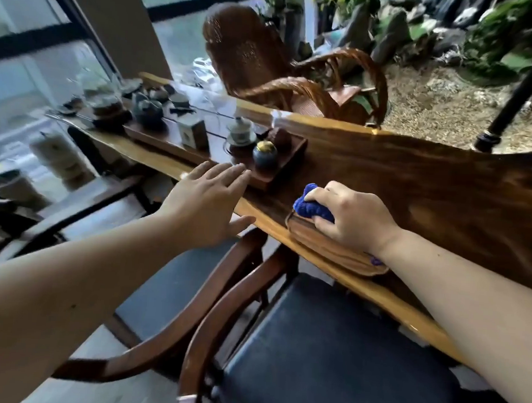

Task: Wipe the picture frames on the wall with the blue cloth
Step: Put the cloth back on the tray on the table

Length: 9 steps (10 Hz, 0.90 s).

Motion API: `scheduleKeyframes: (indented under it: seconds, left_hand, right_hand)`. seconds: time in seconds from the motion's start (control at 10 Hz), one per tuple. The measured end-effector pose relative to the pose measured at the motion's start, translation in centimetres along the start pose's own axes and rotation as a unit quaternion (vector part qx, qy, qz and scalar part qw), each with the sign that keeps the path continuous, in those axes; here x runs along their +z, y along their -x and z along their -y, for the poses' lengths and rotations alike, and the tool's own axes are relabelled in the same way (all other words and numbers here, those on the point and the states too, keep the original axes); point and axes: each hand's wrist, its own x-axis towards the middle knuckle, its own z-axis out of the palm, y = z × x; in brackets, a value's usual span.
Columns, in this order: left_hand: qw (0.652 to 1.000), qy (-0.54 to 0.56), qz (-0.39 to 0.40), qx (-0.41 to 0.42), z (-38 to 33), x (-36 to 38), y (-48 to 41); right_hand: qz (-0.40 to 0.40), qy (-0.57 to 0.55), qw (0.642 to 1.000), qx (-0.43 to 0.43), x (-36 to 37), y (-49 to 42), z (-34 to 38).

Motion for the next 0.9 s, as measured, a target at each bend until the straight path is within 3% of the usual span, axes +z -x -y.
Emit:
scheduleKeyframes:
  seconds: [0.2, 0.5, 0.7, 0.9]
  left_hand:
    - [0.998, 0.037, 0.039, 0.03, -2.9, 8.8, -4.6]
    - [0.994, 0.071, 0.071, 0.049, -6.2, 17.4, -9.0]
    - [0.99, 0.079, 0.101, 0.054, -7.6, 19.6, -10.0]
    - [0.991, 0.08, 0.091, 0.049, -6.2, 17.4, -9.4]
  right_hand:
    - [0.035, 0.016, 0.994, 0.101, 7.9, 2.0, -6.4]
    - [0.086, 0.054, 0.987, 0.122, 15.1, 1.3, -10.8]
    - [0.118, 0.082, 0.982, 0.12, 17.1, 1.9, -10.9]
    - [0.128, 0.075, 0.984, 0.094, 14.5, 0.7, -9.4]
